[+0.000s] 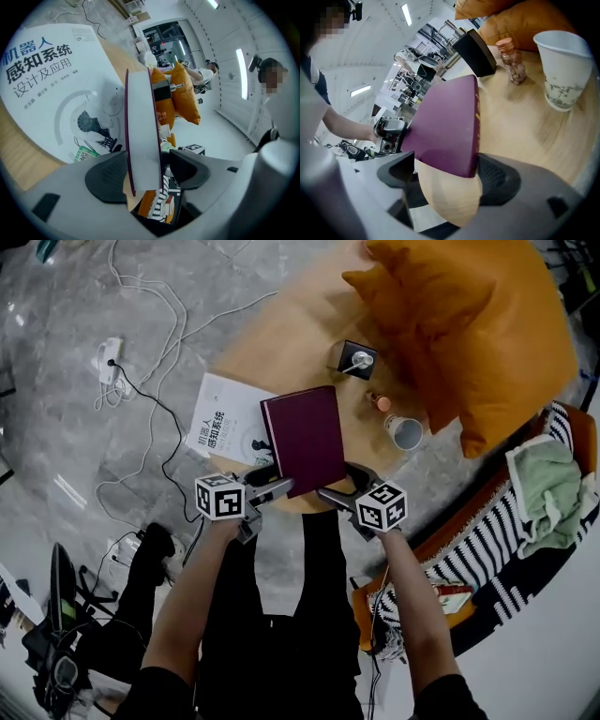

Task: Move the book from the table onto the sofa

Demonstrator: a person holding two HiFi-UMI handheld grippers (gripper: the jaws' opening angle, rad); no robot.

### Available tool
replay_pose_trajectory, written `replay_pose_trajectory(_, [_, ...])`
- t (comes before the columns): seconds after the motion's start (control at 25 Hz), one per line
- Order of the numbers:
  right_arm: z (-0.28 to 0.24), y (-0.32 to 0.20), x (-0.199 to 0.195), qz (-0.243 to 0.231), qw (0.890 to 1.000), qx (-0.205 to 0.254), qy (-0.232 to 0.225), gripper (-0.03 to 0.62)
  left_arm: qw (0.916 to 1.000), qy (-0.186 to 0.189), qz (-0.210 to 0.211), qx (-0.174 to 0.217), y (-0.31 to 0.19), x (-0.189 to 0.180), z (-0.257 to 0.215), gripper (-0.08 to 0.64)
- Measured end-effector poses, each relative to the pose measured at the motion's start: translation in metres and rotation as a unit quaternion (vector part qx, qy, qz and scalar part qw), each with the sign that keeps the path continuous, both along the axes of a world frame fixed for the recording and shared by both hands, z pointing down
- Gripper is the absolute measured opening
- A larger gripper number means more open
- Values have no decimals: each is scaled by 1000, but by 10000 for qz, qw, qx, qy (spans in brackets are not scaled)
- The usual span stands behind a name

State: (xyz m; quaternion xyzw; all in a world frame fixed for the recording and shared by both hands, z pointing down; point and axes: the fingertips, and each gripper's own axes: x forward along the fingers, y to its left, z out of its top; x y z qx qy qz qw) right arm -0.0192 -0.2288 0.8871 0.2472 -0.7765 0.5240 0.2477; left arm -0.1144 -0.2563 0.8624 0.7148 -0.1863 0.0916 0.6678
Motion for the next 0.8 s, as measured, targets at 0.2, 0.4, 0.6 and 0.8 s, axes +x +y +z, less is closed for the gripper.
replay_pose_trajectory(0.2, [0,1,-8,8,10000,40,23,411,9992,-351,143,-123,-9,-13,24,236])
replay_pose_trajectory(0.4, [1,3,-9,-28,10000,-26,52,409,9991,-262,212,-243,-8,-13,23,228])
replay_pose_trajectory(0.6, [-6,9,-17,8,10000,-89,4,408,9991,-163,189,-337,-6,-21,17,224])
replay_pose_trajectory(0.8, [-26,8,-26,150,9998,5,-88,408,9993,27,72,-363,-11,-31,0,221])
